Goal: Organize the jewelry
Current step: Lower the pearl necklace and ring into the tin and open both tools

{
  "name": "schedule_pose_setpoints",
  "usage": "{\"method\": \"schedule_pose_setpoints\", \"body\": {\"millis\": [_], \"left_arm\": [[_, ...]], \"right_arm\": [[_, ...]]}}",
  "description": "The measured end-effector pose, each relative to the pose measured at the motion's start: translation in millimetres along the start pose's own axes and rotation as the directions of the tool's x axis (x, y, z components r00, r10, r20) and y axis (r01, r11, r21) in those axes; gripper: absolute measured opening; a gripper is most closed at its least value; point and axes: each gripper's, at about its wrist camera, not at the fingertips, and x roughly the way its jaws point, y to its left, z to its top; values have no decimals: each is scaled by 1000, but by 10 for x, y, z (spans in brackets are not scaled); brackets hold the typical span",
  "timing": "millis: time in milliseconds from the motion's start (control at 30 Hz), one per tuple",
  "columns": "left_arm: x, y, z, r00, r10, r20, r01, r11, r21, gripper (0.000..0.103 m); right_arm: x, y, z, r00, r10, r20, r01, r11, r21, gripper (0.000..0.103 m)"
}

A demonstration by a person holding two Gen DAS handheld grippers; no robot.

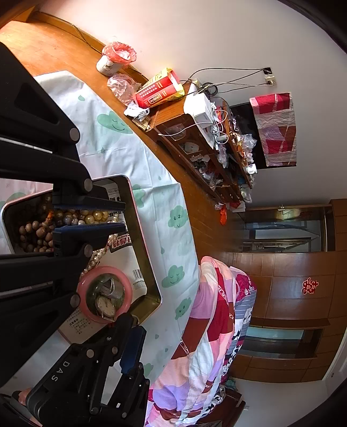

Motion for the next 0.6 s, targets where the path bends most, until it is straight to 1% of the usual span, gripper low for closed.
{"method": "schedule_pose_setpoints", "body": {"millis": [200,267,300,333,367,400,433,467,600], "left_arm": [[16,8,-18,1000,6,-11,-6,1000,0,8],[18,23,-19,1000,5,-13,-5,1000,-11,19],[13,30,-22,1000,20,-15,-20,1000,-17,42],[6,34,-23,999,37,-13,-38,999,-22,73],[-13,45,-27,998,58,-1,-58,998,-29,82],[-59,66,-35,996,81,30,-80,996,-38,86],[-77,78,-39,997,68,38,-66,997,-40,86],[-74,91,-41,998,50,28,-48,998,-44,86],[-69,116,-63,998,66,16,-65,997,-52,86]], "right_arm": [[44,14,0,1000,-1,-3,1,1000,-2,22],[48,16,-1,1000,-2,-6,2,1000,-1,23],[44,17,2,1000,-4,-4,4,1000,-2,25],[39,17,0,1000,-4,-1,4,1000,0,40],[32,10,-3,1000,2,4,-2,1000,4,59],[0,5,-11,1000,3,23,-4,1000,8,64],[-8,5,-17,999,-3,33,3,1000,7,67],[-22,7,-21,999,-14,38,13,1000,4,67],[-41,-1,-33,999,-29,37,29,1000,8,67]]}}
